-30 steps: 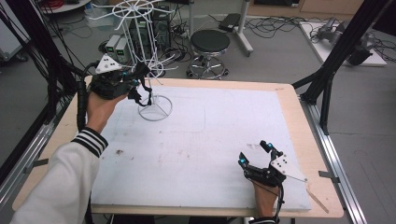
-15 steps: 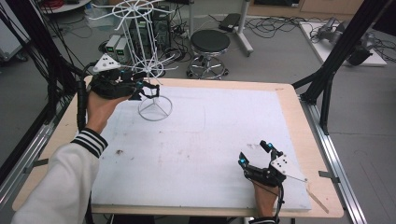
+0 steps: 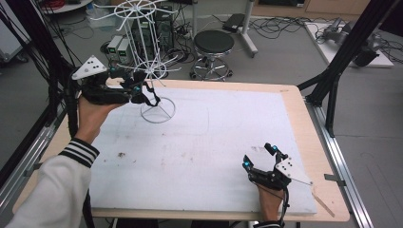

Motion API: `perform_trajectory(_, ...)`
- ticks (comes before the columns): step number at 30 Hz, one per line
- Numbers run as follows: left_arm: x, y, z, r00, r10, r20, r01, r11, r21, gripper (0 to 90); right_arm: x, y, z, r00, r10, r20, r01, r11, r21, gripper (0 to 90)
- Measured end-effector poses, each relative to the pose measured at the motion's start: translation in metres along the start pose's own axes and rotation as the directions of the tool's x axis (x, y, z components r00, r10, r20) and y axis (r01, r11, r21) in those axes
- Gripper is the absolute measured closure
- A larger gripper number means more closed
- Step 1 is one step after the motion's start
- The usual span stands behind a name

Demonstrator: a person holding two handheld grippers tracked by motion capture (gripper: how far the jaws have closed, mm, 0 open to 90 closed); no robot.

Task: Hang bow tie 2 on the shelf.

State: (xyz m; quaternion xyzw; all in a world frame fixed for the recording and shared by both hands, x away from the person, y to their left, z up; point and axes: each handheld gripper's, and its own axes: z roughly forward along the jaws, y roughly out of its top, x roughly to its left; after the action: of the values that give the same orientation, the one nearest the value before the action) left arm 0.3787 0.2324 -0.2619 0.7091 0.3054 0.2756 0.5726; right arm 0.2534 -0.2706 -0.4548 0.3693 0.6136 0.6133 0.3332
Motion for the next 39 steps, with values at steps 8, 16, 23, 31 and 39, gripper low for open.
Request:
perform_trajectory(8,-0.010,-0.021,-0.031,0.9955,0.057,0.076,-0.050,0.9947,-0.090,7.0,0.000,0.000,0.000,1.0000,-0.001,0.001,0.001,1.000,0.003,9.0)
perform_trajectory(16,-0.023,-0.070,-0.062,0.9874,0.107,0.117,-0.086,0.9815,-0.171,6.8,0.000,0.000,0.000,1.0000,-0.008,0.002,0.008,1.000,-0.001,9.0)
perform_trajectory(23,-0.024,-0.118,-0.073,0.9941,0.062,0.089,-0.045,0.9828,-0.179,6.8,0.000,0.000,0.000,1.0000,-0.007,0.002,0.007,1.000,-0.002,9.0)
perform_trajectory(31,-0.025,-0.176,-0.073,0.9984,-0.005,0.056,0.017,0.9769,-0.213,6.8,0.000,0.000,0.000,1.0000,-0.007,0.003,0.007,1.000,-0.001,9.0)
perform_trajectory(39,-0.021,-0.200,-0.071,0.9996,-0.024,0.016,0.026,0.9787,-0.204,6.8,0.001,0.000,0.000,1.0000,-0.001,0.003,0.001,1.000,0.003,9.0)
